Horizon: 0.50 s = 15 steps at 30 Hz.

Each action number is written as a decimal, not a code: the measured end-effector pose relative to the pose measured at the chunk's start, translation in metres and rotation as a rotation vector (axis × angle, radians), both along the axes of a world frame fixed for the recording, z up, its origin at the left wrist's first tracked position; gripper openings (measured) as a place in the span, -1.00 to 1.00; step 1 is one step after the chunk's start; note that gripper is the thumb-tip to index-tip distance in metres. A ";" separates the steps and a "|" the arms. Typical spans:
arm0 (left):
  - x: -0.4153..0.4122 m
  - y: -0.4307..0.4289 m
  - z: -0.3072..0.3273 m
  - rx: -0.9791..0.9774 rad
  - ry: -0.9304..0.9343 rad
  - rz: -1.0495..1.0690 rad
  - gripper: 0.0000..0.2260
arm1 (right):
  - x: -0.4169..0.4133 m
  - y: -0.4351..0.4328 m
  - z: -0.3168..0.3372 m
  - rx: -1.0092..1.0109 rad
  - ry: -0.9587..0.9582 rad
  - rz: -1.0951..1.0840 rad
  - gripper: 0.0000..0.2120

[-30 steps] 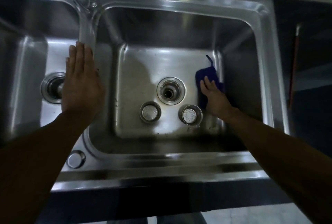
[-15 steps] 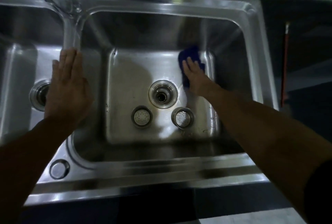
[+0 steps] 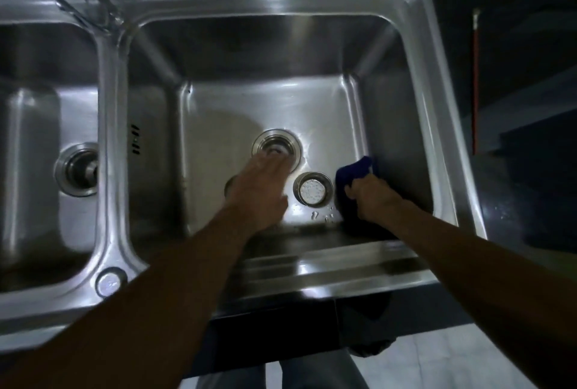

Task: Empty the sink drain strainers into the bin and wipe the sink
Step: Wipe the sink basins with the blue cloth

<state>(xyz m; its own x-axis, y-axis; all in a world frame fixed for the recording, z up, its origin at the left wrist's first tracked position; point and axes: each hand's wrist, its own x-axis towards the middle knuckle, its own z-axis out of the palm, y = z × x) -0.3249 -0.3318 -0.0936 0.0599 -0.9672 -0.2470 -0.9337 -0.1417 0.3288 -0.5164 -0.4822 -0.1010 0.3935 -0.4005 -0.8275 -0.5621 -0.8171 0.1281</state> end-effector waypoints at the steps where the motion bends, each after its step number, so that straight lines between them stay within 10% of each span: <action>1: -0.013 -0.008 -0.009 0.041 0.011 -0.023 -0.23 | 0.003 0.000 0.001 0.002 0.002 -0.016 -0.60; 5: -0.046 -0.032 -0.034 0.111 0.048 -0.027 -0.02 | 0.011 -0.015 0.002 0.015 -0.082 -0.120 -0.72; 15: -0.026 -0.045 -0.031 0.115 0.256 0.278 -0.27 | 0.008 -0.030 0.004 0.045 -0.377 -0.564 -0.66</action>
